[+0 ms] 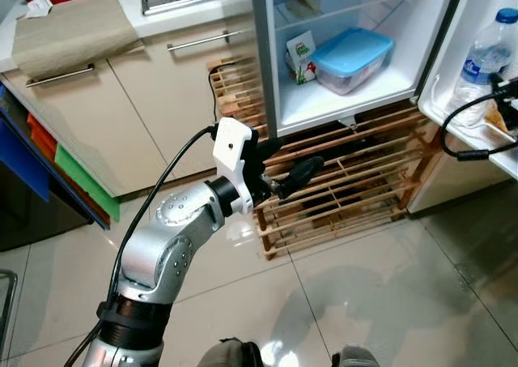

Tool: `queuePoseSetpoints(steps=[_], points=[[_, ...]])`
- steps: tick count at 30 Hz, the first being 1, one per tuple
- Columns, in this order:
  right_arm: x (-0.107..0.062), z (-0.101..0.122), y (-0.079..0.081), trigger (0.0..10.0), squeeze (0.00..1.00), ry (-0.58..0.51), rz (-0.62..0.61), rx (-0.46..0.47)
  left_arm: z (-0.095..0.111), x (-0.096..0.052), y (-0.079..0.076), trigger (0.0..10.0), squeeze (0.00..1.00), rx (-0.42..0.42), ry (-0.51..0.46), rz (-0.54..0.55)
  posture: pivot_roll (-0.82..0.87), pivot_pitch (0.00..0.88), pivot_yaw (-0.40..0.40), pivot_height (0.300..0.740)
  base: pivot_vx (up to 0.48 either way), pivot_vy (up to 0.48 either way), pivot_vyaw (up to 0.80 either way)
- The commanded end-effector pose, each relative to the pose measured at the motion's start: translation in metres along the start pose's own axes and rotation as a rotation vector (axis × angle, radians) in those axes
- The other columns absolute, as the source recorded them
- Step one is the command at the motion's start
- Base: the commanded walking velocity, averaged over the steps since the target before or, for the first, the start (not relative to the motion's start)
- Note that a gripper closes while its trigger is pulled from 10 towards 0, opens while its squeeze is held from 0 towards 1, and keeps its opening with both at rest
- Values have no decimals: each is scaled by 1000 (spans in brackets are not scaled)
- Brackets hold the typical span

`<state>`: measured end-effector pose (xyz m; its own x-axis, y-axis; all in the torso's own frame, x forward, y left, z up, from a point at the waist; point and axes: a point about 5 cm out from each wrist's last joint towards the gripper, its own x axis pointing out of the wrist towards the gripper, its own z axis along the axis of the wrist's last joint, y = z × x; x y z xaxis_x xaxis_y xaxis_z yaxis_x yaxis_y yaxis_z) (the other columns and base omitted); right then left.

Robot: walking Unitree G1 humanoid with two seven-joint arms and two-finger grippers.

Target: Restocking fridge

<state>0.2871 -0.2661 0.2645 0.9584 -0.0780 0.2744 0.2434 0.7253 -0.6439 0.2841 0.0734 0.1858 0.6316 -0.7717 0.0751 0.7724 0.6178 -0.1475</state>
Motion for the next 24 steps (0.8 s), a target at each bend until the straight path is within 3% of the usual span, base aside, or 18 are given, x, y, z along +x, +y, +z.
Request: queuePoseSetpoints(steps=[1, 2, 3, 5, 6, 7, 8, 10, 11, 13, 19, 23, 24], points=[[-12, 19, 16, 10000, 976, -129, -27, 9, -3, -2, 2, 10000, 0, 59, 7, 32, -228, 50, 108, 740, 0, 0, 0], [-12, 19, 16, 10000, 976, -129, -27, 9, -3, -2, 2, 10000, 0, 59, 7, 32, -228, 50, 108, 740, 0, 0, 0], [-32, 24, 35, 10000, 812, -213, -67, 45, -4, 0, 3, 10000, 0, 100, -2, 65, -231, 45, 105, 740, 0, 0, 0], [-48, 20, 52, 10000, 584, -220, -59, 69, -5, 1, 4, 10000, 0, 105, -16, 86, -236, 43, 104, 740, 0, 0, 0], [-57, 11, 62, 10000, 278, -190, -42, 91, -6, 0, 5, 10000, 0, 96, -27, 103, -244, 33, 104, 740, 0, 0, 0], [-65, 0, 71, 10000, 196, -144, -25, 121, -6, -2, 7, 10000, 0, 88, -39, 124, -245, 32, 105, 740, 0, 0, 0], [-74, -11, 78, 10000, 0, -99, -19, 145, -8, -6, 10, 10000, 0, 80, -48, 147, -249, 32, 106, 740, 0, 0, 0], [-90, -34, 87, 10000, 0, 24, -8, 164, -11, -13, 13, 10000, 0, 71, -52, 175, -257, 30, 110, 740, 0, -334, 0], [-90, -34, 87, 10000, 0, 24, -8, 164, -11, -13, 13, 10000, 0, 71, -52, 175, -257, 30, 110, 740, 0, -334, 0], [-93, -52, 88, 10000, 0, 126, -38, 202, -15, -10, 15, 10000, 0, 64, -48, 175, -267, 25, 118, 740, 0, -480, 0], [-74, -43, 90, 10000, 0, 66, -49, 217, -8, 3, 18, 10000, 0, 97, -77, 186, -262, 14, 116, 740, 0, -160, 0], [-63, -35, 94, 9725, 0, 25, -44, 293, -5, 6, 21, 10000, 0, 113, -91, 202, -249, 9, 107, 740, 0, 0, 0], [-62, -33, 96, 4980, 0, 22, -35, 310, -5, 6, 21, 10000, 0, 114, -92, 206, -245, 10, 103, 740, 255, 0, 0]])
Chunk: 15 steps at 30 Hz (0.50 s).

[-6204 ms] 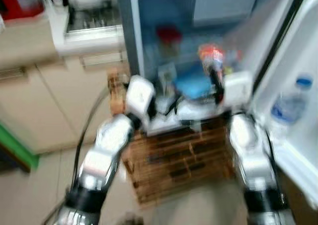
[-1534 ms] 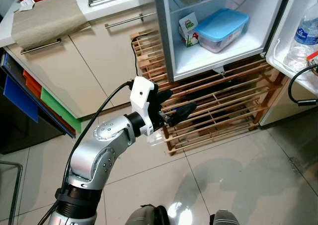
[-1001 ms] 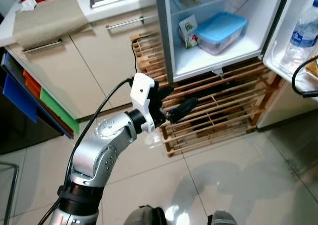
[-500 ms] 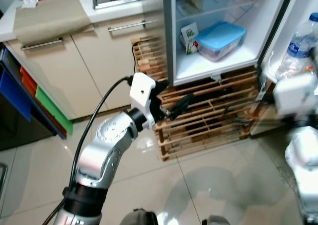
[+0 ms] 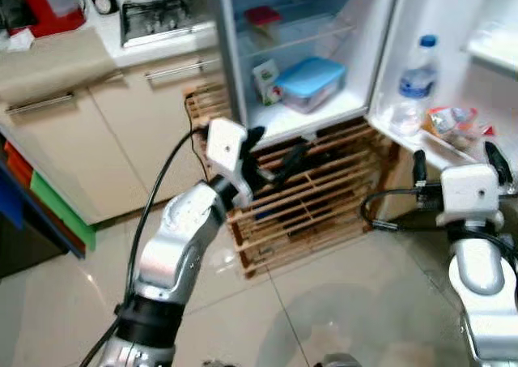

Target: Restocking fridge

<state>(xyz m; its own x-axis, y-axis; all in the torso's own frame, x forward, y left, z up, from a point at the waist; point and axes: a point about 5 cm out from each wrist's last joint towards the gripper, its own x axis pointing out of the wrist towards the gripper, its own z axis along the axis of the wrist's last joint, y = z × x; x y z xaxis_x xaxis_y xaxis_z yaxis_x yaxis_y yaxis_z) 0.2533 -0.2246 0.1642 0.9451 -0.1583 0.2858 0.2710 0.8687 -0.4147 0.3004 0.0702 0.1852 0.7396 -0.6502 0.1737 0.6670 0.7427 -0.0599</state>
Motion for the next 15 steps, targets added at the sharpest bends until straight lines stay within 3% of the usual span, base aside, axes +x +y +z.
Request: queuePoseSetpoints(steps=[1, 7, 8, 9, 15], points=[[0, 2, 13, 0, 0, -3, 45, 71, -6, -5, 11, 10000, 0, 7, 30, 59, -241, 11, 100, 740, 349, 330, 0], [1, -2, 26, 0, 0, 29, 75, 110, -10, -4, 8, 10000, 0, 6, 32, 69, -231, 12, 94, 740, 359, 318, 0], [1, -3, 28, 3176, 0, 38, 85, 111, -10, -4, 8, 10000, 0, 6, 31, 69, -231, 12, 94, 740, 364, 315, 0], [2, -5, 30, 10000, 0, 50, 92, 116, -9, -4, 8, 10000, 0, 8, 30, 70, -227, 12, 95, 740, 364, 311, 0], [4, -5, 33, 10000, 0, 54, 104, 118, -8, -2, 9, 10000, 0, 13, 29, 69, -225, 13, 97, 740, 373, 301, 0]])
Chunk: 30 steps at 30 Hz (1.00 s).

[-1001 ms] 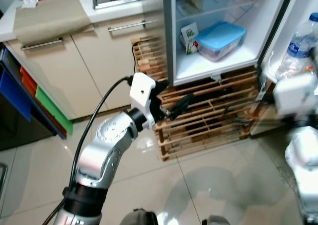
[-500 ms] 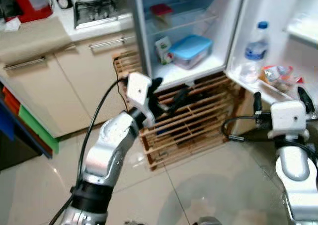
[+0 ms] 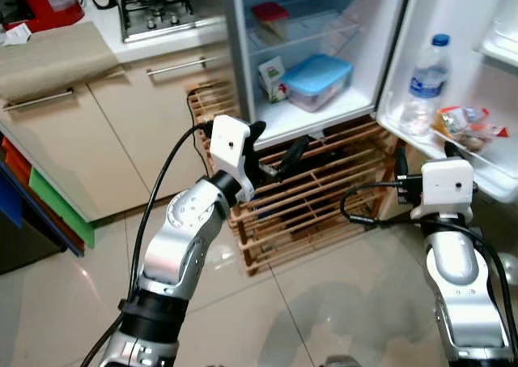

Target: Restocking fridge

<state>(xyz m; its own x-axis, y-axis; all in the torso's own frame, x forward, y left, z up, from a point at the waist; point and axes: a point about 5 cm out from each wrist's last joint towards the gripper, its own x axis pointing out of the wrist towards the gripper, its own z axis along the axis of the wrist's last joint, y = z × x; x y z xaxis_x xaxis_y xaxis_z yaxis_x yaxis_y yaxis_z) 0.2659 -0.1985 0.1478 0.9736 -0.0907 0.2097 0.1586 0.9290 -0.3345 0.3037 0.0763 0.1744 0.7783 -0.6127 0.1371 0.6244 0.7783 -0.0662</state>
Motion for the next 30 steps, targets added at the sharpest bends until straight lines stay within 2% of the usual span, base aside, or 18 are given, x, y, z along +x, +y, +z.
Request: queuePoseSetpoints(steps=[1, 4, 11, 15, 17, 19, 22, 30], points=[[1, -1, 0, 10000, 0, 9, 8, 2, 2, 1, 2, 10000, 0, 10, -5, 13, -225, 13, 97, 740, 379, 292, 0], [2, -2, 2, 10000, 0, 10, 17, 0, 2, 2, 1, 10000, 0, 15, -8, 5, -225, 15, 96, 740, 391, 275, 0], [4, -2, 6, 10000, 0, 20, 33, 1, 6, 4, -2, 10000, 0, 31, -17, -24, -222, 14, 95, 740, 451, 0, 0], [6, -5, 6, 10000, 0, 36, 33, -3, 6, 5, -5, 10000, 0, 38, -20, -36, -220, 15, 96, 740, 461, 0, -728], [7, -4, 5, 10000, 0, 26, 30, 5, 4, 4, -4, 10000, 0, 44, -9, -20, -218, 17, 98, 740, 0, 0, 0], [8, -3, 6, 10000, 0, 20, 32, 13, 4, 3, -3, 10000, 0, 14, -14, -12, -218, 20, 98, 740, 0, 0, 0], [10, 0, 9, 10000, 0, 19, 57, 13, 3, 3, -2, 10000, 0, -6, -19, 13, -217, 28, 88, 740, 0, -315, 0], [9, -2, 5, 10000, 0, 45, 102, -7, -3, 2, -1, 10000, 0, -62, -6, 80, -228, 33, 43, 740, 255, -403, 595]])
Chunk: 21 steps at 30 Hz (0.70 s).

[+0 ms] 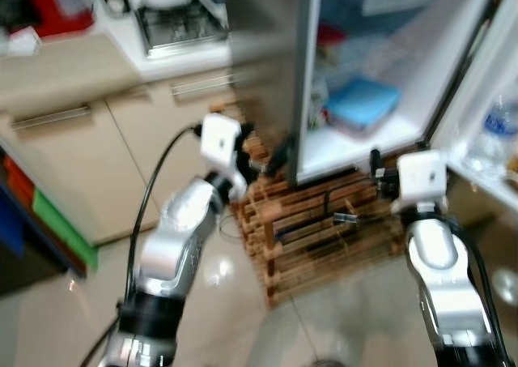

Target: Restocking fridge

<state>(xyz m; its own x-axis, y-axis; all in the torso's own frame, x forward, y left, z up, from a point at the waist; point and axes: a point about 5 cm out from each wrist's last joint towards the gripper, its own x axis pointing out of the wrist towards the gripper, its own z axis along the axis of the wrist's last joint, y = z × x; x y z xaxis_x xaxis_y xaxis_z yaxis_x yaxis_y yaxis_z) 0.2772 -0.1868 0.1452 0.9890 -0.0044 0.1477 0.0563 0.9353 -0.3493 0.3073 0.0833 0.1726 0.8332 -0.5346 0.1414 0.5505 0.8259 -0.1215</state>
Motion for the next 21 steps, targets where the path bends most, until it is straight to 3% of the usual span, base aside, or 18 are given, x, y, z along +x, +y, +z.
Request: queuePoseSetpoints(steps=[1, 15, 21], points=[[-2, -1, -9, 10000, 0, 17, -2, -11, -2, 3, -9, 10000, 0, -19, 9, -14, -228, 33, 43, 740, 266, -394, 575], [3, -2, -9, 10000, 0, 32, 28, -35, -2, 5, -16, 10000, 0, 2, 11, -29, -222, 19, 30, 740, 268, -394, 567], [1, -5, -6, 10000, 0, 45, 27, -12, 10, -1, -21, 10000, 0, 48, -33, -98, -208, 33, 31, 740, 88, -133, 0]])
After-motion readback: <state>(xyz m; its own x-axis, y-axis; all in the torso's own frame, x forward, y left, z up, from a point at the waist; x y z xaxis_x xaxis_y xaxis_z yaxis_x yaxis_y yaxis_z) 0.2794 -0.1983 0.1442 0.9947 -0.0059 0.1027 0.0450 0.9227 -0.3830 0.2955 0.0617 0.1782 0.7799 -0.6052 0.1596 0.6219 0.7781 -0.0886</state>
